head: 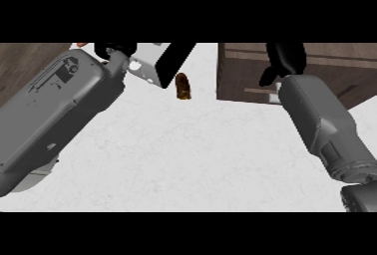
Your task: Pick up the can, place it into the drawer and close the drawer
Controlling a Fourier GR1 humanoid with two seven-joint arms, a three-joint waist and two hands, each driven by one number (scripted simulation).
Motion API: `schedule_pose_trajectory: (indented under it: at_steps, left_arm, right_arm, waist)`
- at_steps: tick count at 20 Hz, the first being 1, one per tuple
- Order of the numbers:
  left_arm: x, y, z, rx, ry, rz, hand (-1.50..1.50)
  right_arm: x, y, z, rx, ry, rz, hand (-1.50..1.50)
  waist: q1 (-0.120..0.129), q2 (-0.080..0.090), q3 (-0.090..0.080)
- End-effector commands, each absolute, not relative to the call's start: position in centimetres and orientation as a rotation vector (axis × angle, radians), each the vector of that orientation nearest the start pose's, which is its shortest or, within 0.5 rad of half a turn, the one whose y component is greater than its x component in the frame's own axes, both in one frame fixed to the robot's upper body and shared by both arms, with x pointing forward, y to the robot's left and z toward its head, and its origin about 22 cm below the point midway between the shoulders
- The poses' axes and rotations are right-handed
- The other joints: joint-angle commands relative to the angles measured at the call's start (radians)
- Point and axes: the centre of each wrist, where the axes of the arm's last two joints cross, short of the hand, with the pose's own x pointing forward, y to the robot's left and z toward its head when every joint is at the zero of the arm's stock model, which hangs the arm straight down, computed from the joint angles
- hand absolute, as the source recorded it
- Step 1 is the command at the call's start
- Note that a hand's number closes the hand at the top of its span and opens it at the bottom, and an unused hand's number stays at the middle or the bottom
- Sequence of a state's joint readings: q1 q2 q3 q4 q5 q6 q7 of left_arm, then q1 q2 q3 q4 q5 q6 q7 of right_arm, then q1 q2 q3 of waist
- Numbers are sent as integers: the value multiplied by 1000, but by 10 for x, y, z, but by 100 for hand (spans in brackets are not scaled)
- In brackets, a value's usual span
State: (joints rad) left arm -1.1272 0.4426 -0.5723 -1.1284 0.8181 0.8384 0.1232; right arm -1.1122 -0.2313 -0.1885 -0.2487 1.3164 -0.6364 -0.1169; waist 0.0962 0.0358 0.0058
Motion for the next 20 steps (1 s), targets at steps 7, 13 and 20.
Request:
schedule_pose_trajectory:
  at_steps: [7, 13, 20]
  left_arm:
    - [385, 112, 223, 18, -1723, 125, -150]
    - [381, 114, 220, 22, -1721, 130, -150]
    - [377, 114, 228, 4, -1716, 125, -150]
  right_arm:
    - [474, -196, 126, -1199, -1715, 1013, -150]
    - [475, -181, 129, -814, -1804, 659, -150]
    - [476, -183, 130, -690, -1843, 527, -150]
  waist:
    - [26, 1, -1]
    - [24, -7, 2]
    - [19, -1, -2]
